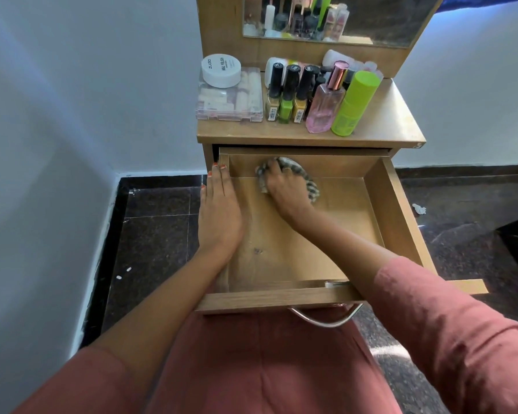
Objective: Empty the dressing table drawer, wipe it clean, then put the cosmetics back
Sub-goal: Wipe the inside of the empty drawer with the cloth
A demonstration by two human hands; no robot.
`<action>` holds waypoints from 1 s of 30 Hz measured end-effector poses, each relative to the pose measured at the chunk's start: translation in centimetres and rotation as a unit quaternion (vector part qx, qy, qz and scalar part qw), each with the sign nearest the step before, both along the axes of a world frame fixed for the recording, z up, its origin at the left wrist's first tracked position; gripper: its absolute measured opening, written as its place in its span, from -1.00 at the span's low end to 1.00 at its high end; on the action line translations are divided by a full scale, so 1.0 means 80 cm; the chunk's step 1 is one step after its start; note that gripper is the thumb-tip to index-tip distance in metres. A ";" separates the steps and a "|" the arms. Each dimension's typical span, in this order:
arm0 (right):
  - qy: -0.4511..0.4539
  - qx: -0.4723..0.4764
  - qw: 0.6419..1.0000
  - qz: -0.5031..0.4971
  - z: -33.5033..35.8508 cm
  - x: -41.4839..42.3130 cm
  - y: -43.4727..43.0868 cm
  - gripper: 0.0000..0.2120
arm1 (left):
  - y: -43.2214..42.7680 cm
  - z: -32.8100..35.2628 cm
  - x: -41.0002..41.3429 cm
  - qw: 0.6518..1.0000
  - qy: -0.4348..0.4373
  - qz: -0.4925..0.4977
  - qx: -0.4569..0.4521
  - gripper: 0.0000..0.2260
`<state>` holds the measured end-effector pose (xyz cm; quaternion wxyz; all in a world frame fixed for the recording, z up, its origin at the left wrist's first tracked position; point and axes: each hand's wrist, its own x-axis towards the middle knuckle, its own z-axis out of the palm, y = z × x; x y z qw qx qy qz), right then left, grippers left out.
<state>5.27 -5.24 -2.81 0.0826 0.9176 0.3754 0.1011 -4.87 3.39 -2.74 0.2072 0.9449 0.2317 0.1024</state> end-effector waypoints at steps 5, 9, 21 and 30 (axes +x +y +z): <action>0.041 0.038 0.998 0.032 0.014 -0.017 0.036 -0.65 | 0.001 0.002 0.000 1.000 -0.003 -0.001 0.006 -0.50; 0.079 0.052 0.995 0.001 0.018 -0.004 0.004 -0.52 | 0.002 -0.001 0.001 1.000 -0.003 0.003 0.005 -0.50; 0.106 0.161 0.953 -0.233 0.025 0.056 -0.131 -0.56 | -0.002 -0.003 -0.001 1.000 -0.005 0.006 -0.007 -0.48; 0.154 0.244 0.923 -0.255 0.022 0.047 -0.110 -0.56 | -0.003 -0.003 -0.002 1.000 -0.009 0.007 -0.005 -0.47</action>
